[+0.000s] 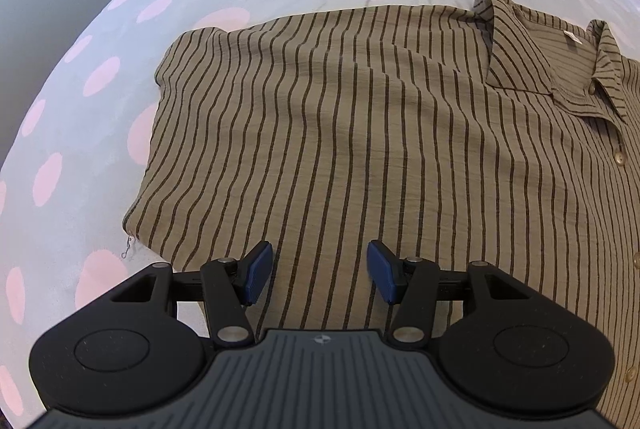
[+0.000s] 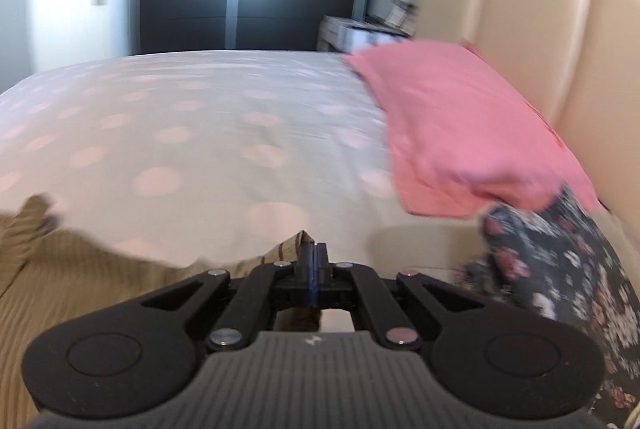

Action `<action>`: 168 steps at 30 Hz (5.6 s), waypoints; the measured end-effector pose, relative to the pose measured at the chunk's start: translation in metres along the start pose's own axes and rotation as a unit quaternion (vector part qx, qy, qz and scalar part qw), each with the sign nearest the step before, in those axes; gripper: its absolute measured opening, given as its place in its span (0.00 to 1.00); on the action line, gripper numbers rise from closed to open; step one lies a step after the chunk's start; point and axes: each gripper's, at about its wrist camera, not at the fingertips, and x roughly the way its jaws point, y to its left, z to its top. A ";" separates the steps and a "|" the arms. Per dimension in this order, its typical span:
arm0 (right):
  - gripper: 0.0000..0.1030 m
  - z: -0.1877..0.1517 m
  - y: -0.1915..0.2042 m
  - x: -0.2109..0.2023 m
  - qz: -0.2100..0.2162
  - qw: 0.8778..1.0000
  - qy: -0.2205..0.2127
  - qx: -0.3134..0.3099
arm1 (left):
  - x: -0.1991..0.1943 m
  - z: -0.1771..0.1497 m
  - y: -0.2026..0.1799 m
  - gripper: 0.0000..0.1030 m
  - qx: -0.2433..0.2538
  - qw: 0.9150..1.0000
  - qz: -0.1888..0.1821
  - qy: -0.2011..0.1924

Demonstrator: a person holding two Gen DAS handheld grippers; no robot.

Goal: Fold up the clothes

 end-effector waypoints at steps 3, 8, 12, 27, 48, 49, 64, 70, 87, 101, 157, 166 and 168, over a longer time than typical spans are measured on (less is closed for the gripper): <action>0.00 0.004 -0.017 0.019 -0.031 0.999 0.014 0.017 | 0.002 -0.001 -0.002 0.49 0.006 1.000 0.001 0.002; 0.00 0.002 -0.022 0.045 -0.062 0.997 0.034 -0.003 | 0.006 -0.002 -0.006 0.49 0.015 1.000 0.008 0.004; 0.07 0.001 -0.022 0.055 -0.077 0.996 0.043 -0.016 | 0.005 -0.001 -0.007 0.49 0.016 1.000 0.008 0.001; 0.23 -0.034 -0.036 -0.046 0.007 0.995 0.100 0.025 | -0.026 -0.001 -0.024 0.49 0.037 0.998 -0.032 -0.029; 0.26 -0.192 0.000 -0.271 0.121 0.960 0.249 -0.047 | -0.200 -0.159 -0.128 0.49 0.193 0.970 -0.026 -0.148; 0.26 -0.200 0.000 -0.276 0.120 0.958 0.256 -0.043 | -0.204 -0.166 -0.131 0.49 0.190 0.969 -0.027 -0.153; 0.27 -0.276 -0.016 -0.327 0.120 0.950 0.286 -0.030 | -0.214 -0.247 -0.141 0.49 0.194 0.972 -0.056 -0.118; 0.27 -0.281 -0.021 -0.327 0.104 0.950 0.293 -0.027 | -0.211 -0.254 -0.137 0.49 0.186 0.974 -0.060 -0.111; 0.27 -0.285 -0.010 -0.331 0.114 0.948 0.288 -0.073 | -0.187 -0.259 -0.144 0.49 0.209 0.974 -0.047 -0.077; 0.28 -0.283 -0.003 -0.330 0.116 0.949 0.281 -0.083 | -0.181 -0.264 -0.148 0.49 0.219 0.973 -0.041 -0.067; 0.28 -0.270 -0.012 -0.330 0.127 0.951 0.280 0.035 | -0.162 -0.283 -0.171 0.49 0.277 0.960 -0.042 -0.028; 0.27 -0.283 0.022 -0.299 0.108 0.944 0.309 -0.041 | -0.152 -0.287 -0.168 0.49 0.281 0.959 -0.037 -0.015; 0.10 -0.289 0.028 -0.295 0.089 0.940 0.322 -0.069 | -0.149 -0.286 -0.166 0.49 0.279 0.960 -0.037 -0.013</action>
